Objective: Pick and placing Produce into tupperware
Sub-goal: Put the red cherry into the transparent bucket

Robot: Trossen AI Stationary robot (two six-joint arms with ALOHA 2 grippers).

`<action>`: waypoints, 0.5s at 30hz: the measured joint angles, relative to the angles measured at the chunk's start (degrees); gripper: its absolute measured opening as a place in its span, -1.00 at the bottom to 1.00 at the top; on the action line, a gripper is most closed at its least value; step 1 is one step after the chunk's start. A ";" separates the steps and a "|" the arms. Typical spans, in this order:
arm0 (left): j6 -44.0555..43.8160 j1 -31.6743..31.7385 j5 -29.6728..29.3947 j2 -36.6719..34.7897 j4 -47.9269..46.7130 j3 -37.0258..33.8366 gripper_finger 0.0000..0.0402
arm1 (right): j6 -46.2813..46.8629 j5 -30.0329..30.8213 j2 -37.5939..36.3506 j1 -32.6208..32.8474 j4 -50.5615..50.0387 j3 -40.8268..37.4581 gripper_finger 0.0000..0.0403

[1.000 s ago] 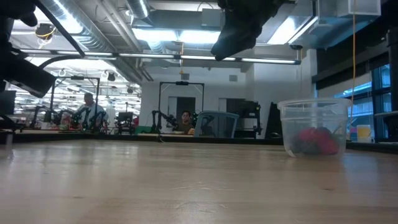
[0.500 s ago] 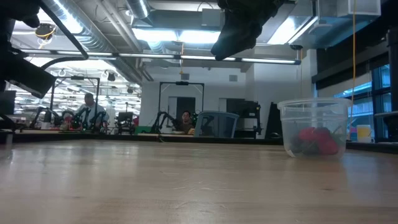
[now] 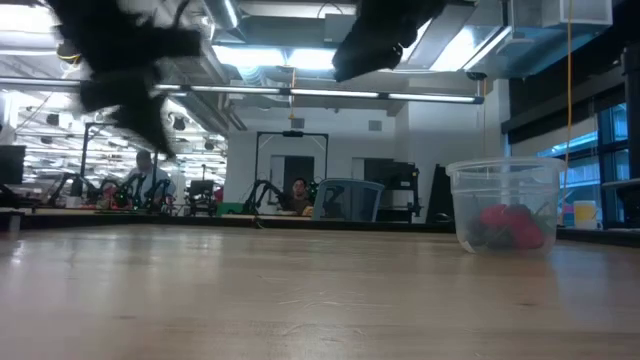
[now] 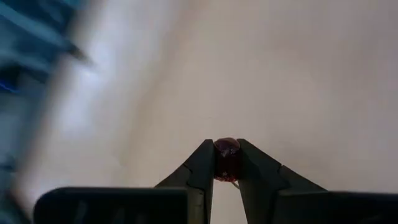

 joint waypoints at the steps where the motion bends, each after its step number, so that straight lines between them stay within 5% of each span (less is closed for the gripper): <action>1: 2.51 0.65 -4.69 0.00 0.02 1.32 -0.74 | -1.05 0.03 0.00 0.35 0.29 0.00 0.13; 5: 10.38 2.49 -23.15 -0.03 1.31 7.15 -0.74 | -4.59 0.21 0.34 1.40 3.91 0.00 0.13; 8: 16.83 2.95 -31.73 -0.05 3.63 10.60 -0.74 | -8.72 0.22 1.17 1.80 5.79 -0.02 0.09; 11: 22.39 2.93 -33.63 -0.67 5.26 11.80 -0.74 | -13.20 0.28 2.89 1.83 7.74 0.00 0.04; 15: 24.32 3.10 -28.06 -3.00 6.84 11.24 -0.74 | -17.37 0.38 5.77 1.81 12.22 0.00 -0.02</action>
